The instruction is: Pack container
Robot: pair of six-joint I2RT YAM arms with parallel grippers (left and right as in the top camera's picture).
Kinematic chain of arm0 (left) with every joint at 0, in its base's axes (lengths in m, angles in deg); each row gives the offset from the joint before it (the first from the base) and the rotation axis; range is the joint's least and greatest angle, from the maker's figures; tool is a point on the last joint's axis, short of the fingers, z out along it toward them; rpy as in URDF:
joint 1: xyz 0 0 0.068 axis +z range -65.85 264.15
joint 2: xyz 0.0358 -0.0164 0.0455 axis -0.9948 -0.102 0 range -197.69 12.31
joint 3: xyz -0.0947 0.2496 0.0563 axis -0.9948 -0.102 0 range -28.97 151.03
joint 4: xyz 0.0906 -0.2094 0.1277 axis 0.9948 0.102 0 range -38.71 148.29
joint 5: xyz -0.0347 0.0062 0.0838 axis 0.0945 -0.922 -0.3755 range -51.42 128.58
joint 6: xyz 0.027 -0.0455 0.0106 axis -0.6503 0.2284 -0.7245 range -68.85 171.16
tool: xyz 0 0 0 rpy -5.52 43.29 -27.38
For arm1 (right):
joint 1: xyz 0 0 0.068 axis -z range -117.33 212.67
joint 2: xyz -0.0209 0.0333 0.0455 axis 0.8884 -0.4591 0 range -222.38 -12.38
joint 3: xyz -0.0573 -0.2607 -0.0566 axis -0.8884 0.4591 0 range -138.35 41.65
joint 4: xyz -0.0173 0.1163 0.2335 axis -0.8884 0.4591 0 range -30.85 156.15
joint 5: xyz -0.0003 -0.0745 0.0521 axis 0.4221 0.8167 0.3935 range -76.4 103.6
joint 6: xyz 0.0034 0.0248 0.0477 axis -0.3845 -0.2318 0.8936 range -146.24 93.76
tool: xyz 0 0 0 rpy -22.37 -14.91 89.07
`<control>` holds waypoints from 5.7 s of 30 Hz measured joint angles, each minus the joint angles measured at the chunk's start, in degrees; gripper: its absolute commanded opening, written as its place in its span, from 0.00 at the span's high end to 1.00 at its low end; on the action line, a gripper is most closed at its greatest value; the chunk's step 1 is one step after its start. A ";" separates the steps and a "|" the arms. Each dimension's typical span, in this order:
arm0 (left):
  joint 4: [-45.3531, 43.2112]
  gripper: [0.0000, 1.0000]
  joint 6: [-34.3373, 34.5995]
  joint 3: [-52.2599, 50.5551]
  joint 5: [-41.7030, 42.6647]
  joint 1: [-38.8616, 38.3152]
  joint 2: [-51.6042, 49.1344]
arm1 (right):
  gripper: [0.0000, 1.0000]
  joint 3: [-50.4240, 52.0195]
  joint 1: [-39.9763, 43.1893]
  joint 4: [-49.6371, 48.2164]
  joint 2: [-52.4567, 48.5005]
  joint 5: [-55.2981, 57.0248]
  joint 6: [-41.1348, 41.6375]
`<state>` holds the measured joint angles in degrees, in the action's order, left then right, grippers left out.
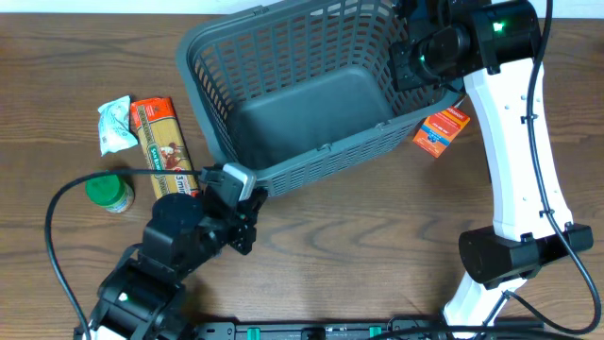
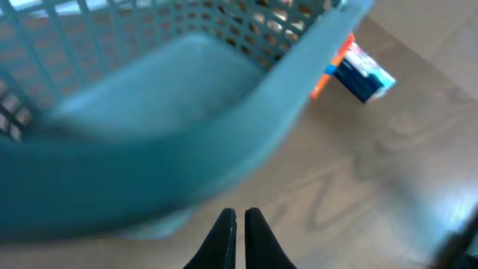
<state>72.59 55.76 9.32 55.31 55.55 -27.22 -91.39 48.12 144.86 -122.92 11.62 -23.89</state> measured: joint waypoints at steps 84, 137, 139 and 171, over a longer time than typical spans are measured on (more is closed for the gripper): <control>20.11 0.94 2.03 17.05 -38.03 0.04 3.23 | 0.99 -3.04 11.41 4.55 1.16 10.56 6.78; 51.82 0.01 16.20 33.83 -32.61 5.35 3.41 | 0.01 -3.15 34.40 -22.69 -23.30 -26.67 -37.11; 51.84 0.01 16.20 33.83 -32.61 5.35 3.41 | 0.01 -3.15 33.29 -23.45 -25.00 -26.82 -37.86; 51.84 0.01 16.20 33.83 -32.61 5.35 3.41 | 0.99 -1.84 33.88 -33.05 -24.74 -17.46 -16.11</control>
<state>124.43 71.95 43.15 22.70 60.90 -23.81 -93.22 82.00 111.81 -147.66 -5.84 -40.00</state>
